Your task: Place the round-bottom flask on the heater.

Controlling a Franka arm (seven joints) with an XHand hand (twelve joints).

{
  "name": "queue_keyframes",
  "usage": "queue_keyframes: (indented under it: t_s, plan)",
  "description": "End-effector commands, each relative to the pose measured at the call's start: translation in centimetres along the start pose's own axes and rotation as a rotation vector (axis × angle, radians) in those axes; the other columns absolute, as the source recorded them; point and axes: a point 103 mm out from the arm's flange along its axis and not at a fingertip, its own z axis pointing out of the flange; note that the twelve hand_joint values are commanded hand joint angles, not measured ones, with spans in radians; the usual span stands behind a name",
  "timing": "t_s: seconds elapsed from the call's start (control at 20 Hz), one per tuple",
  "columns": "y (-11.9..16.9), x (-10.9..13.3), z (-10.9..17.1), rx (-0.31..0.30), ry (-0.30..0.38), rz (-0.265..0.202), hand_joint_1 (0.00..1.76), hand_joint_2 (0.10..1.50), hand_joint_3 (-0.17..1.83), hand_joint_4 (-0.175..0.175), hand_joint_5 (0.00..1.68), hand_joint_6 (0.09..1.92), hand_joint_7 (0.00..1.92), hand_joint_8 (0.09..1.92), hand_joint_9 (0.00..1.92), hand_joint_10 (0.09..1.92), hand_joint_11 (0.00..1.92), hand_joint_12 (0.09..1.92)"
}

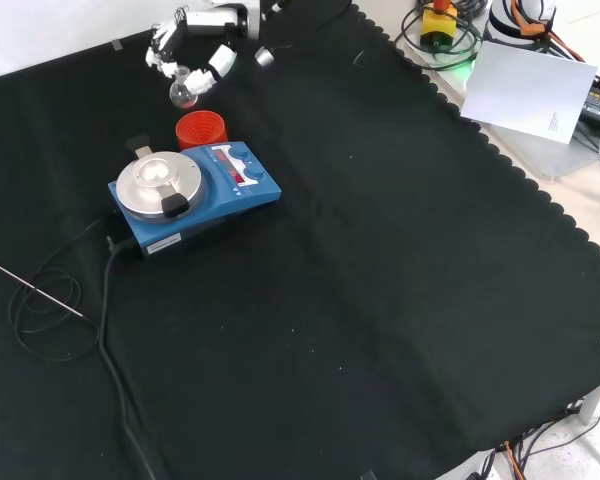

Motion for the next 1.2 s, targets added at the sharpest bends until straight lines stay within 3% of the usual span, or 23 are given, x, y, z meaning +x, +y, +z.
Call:
queue_keyframes:
  t_s: [0.05, 0.3, 0.5, 0.8, 1.2]
  plan:
    - [-0.2, 1.7, -0.9, 0.010, -0.011, -0.012, 1.11, 0.72, 0.72, 0.038, 1.08, 1.03, 0.55, 0.66, 0.74, 0.63, 0.30, 1.33]
    - [0.3, 3.4, -1.1, 0.024, 0.000, -0.022, 1.11, 0.72, 0.73, 0.040, 1.08, 1.03, 0.56, 0.67, 0.74, 0.63, 0.30, 1.33]
    - [1.1, 5.3, -1.1, 0.041, 0.053, -0.011, 1.11, 0.72, 0.73, 0.041, 1.08, 1.03, 0.56, 0.67, 0.74, 0.63, 0.30, 1.33]
    - [2.8, 8.9, -0.6, 0.076, 0.058, -0.077, 1.11, 0.71, 0.75, 0.043, 1.09, 1.03, 0.56, 0.66, 0.74, 0.63, 0.31, 1.33]
    - [5.0, 12.6, 1.2, 0.115, 0.073, -0.123, 1.11, 0.70, 0.75, 0.043, 1.09, 1.03, 0.56, 0.66, 0.74, 0.63, 0.31, 1.33]
